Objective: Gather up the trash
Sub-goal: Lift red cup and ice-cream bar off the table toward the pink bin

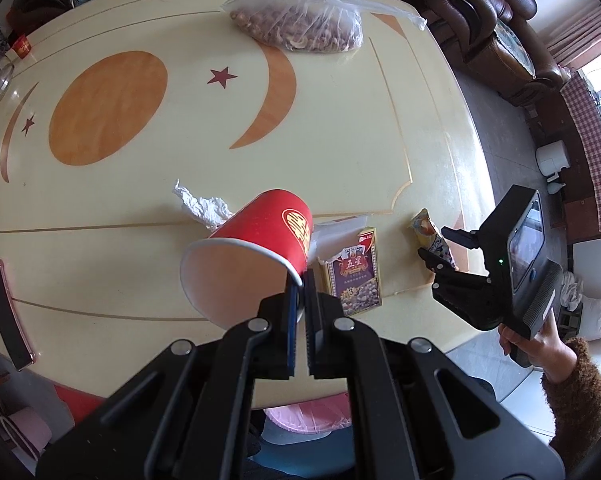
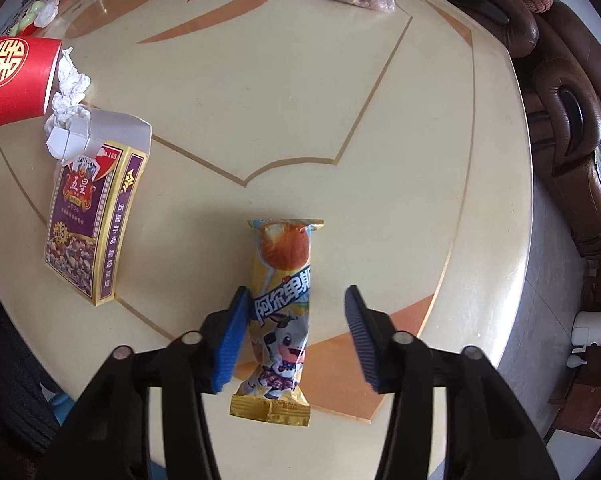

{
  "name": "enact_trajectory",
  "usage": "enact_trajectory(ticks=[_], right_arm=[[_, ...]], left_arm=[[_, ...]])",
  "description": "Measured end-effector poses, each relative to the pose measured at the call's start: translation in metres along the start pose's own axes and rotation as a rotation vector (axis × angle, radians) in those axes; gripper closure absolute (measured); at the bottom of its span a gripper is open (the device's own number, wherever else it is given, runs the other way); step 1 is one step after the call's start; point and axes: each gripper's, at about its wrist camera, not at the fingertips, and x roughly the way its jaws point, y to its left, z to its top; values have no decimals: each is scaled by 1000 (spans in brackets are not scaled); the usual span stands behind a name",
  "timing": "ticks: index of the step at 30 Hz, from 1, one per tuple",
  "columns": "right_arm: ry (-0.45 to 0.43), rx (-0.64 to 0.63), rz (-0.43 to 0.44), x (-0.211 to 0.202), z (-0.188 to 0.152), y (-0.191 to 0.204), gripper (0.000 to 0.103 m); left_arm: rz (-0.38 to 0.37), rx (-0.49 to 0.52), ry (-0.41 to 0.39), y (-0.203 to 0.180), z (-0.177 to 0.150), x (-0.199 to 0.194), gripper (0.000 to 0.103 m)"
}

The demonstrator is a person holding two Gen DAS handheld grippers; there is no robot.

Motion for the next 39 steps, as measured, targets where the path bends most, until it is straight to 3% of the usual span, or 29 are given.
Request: enact_trajectory(ticks=[3,6,15,25,39], right_arm=[[-2,-1,20,0,0,5,85],[-8,-39,-9,-3,1,15,88],[-74,-25,-21,-41,-5,21,89],[-212,-12,-20,-122,-34,30,89],[-276,-45,2,-179,-110,87,88]], left_arm=[[1,0,-2,1,0,-2,98],[-1,3,-8,2,-2,-5,98],[-1,20,-14,2,-20,-16,98],[-2,66,-46,-9,-57,-47,98],[3,167,-46,-25,-152,-60,98]])
